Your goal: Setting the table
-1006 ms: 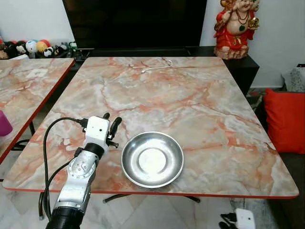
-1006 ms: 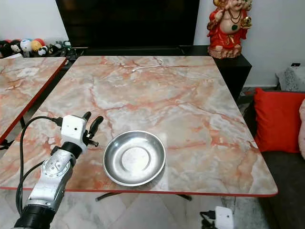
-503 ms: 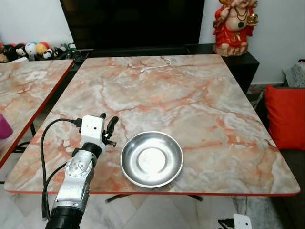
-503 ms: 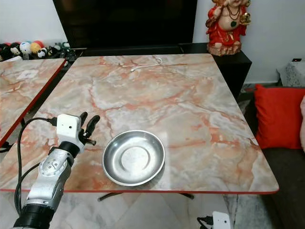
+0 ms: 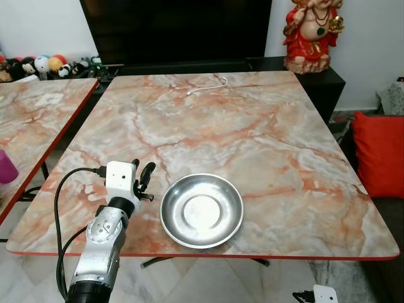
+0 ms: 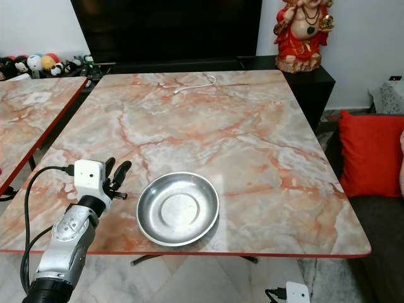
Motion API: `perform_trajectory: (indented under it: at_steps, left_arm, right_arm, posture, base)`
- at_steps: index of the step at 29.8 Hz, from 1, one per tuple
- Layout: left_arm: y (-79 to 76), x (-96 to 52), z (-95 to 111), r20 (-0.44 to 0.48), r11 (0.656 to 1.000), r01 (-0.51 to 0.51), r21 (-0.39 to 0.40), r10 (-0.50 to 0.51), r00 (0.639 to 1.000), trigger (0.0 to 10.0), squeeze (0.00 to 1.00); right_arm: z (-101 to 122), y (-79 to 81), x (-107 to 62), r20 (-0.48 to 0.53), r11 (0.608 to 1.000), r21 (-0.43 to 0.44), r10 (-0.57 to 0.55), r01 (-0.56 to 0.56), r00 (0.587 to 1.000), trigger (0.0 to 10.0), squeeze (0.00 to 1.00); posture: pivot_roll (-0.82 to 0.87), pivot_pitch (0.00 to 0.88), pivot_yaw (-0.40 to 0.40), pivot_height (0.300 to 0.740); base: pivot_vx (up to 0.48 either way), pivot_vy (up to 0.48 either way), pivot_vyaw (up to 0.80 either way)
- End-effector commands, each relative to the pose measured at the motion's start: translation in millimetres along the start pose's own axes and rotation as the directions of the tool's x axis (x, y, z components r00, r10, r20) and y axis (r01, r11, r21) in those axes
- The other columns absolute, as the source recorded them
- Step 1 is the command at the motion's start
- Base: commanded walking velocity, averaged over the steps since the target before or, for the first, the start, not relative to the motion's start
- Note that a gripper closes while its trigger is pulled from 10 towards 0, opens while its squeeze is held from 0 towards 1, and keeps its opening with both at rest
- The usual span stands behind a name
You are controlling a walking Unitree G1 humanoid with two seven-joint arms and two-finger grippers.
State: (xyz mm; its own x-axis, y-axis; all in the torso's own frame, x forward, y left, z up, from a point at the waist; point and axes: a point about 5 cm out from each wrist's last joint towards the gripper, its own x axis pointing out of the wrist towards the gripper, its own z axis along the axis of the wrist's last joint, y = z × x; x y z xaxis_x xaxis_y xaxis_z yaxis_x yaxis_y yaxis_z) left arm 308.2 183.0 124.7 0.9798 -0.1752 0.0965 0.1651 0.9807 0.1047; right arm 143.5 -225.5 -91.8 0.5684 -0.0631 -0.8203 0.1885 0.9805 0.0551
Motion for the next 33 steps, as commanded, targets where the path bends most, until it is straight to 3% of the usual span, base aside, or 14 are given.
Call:
perform_trajectory:
  at_steps: [1,17,30,33]
  left_arm:
    - [0.0,4.6,3,-0.006,0.999,0.03,0.034,-0.03,1.0,10.0,0.0]
    - [-3.0,0.8,-1,-0.023,0.999,0.04,0.026,-0.039,0.999,10.0,0.0]
    - [-2.1,6.6,7,-0.004,0.999,0.029,0.026,-0.029,1.0,10.0,0.0]
    - [-0.5,7.2,8,-0.001,0.999,0.018,0.027,-0.018,1.0,10.0,0.0]
  right_arm:
    - [-4,1.7,-0.2,-0.013,1.0,0.017,-0.004,0.004,1.0,10.0,0.0]
    - [-11,3.7,-1.7,-0.029,1.0,0.022,-0.005,0.005,1.0,10.0,0.0]
    - [-15,4.1,-2.9,-0.027,1.0,-0.007,0.002,-0.002,1.0,10.0,0.0]
    - [-12,4.4,-2.2,-0.022,1.0,-0.027,0.008,-0.008,1.0,10.0,0.0]
  posture:
    - [-0.1,0.0,0.081,0.74]
    - [-0.1,0.0,0.086,0.74]
    - [-0.08,0.0,0.085,0.74]
    - [-0.08,0.0,0.081,0.74]
  base:
    - [0.0,0.0,0.0]
    - [0.0,0.45,0.0]
    - [0.0,0.48,0.0]
    - [0.0,0.48,0.8]
